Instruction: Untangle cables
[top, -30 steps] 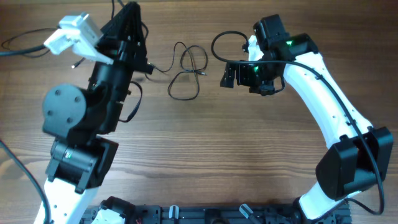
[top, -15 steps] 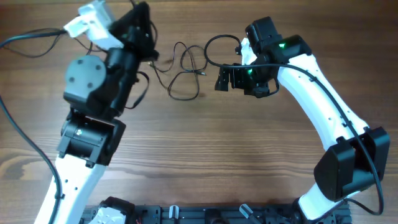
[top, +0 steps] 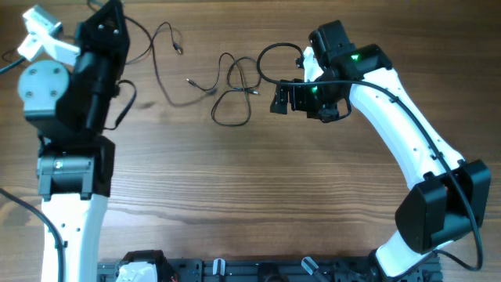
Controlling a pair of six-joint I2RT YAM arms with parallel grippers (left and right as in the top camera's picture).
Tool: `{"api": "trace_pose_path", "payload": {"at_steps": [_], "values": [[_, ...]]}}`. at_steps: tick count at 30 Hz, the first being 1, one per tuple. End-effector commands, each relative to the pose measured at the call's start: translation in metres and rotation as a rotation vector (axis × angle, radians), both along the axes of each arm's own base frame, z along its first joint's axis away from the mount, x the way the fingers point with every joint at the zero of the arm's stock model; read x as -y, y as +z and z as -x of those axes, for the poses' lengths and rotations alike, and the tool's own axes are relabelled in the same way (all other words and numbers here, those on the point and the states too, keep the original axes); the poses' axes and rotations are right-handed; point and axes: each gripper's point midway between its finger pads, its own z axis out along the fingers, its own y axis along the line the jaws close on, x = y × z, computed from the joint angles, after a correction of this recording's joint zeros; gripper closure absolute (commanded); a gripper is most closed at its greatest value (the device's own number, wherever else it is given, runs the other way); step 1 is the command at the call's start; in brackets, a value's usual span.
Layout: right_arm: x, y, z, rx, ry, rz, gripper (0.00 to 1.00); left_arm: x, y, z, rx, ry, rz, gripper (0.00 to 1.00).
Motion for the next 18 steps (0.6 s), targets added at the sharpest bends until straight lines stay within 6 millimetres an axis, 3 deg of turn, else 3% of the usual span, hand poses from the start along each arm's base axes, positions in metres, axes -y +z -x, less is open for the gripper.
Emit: {"api": "trace_pose_path", "payload": {"at_steps": [1, 5, 10, 13, 18], "values": [[-0.001, 0.003, 0.002, 0.013, 0.017, -0.009, 0.00, -0.002, -0.018, -0.005, -0.074, -0.084, 0.052, 0.96], [-0.002, 0.004, 0.001, 0.019, 0.017, -0.012, 0.00, 0.009, -0.045, -0.014, -0.140, -0.229, 0.000, 0.96], [-0.002, 0.004, 0.001, 0.018, 0.017, -0.012, 0.00, 0.045, -0.071, -0.016, -0.173, -0.503, -0.028, 0.96], [-0.003, 0.004, 0.001, 0.019, 0.017, -0.013, 0.00, 0.060, -0.079, -0.013, -0.182, -0.615, -0.018, 0.96], [-0.003, 0.004, 0.000, 0.020, 0.018, -0.013, 0.00, 0.076, -0.076, -0.008, -0.144, -0.651, -0.085, 0.96]]}}
